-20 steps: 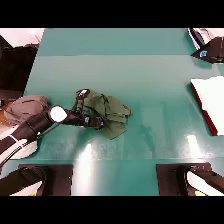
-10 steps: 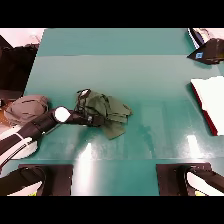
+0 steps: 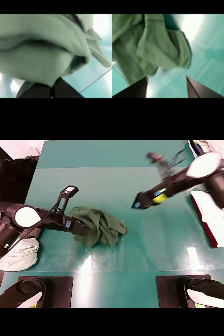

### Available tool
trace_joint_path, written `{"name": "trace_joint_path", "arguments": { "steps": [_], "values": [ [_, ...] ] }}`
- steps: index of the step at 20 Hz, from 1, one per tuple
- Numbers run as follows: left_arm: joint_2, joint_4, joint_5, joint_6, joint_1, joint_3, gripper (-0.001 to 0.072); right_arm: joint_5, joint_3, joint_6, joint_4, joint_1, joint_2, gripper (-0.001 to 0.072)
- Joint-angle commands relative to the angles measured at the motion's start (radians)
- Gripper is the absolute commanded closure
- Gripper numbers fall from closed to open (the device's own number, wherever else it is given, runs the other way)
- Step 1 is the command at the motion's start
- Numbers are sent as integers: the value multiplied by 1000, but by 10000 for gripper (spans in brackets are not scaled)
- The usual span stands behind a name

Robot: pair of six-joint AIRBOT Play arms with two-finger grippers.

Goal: Fold the shirts.

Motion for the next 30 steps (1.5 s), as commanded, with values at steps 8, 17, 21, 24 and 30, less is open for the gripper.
{"name": "trace_joint_path", "arguments": {
  "steps": [8, 17, 21, 24, 30],
  "values": [
    [24, 35, -97, -8, 8, 13, 679, -302, -67, -31, 240, 208, -204, 162],
    [24, 17, -97, -10, 8, 13, 679, -351, -67, -27, 126, 215, -206, 232],
    [24, 14, -97, -12, 8, 13, 679, -357, -67, -22, 127, 244, -238, 489],
    [24, 14, -107, -35, 8, 13, 679, -365, -67, -23, 118, 241, -245, 692],
    [27, 196, -266, -35, 8, 239, 679, -266, -66, 15, -185, 43, 17, 693]
  ]
}}
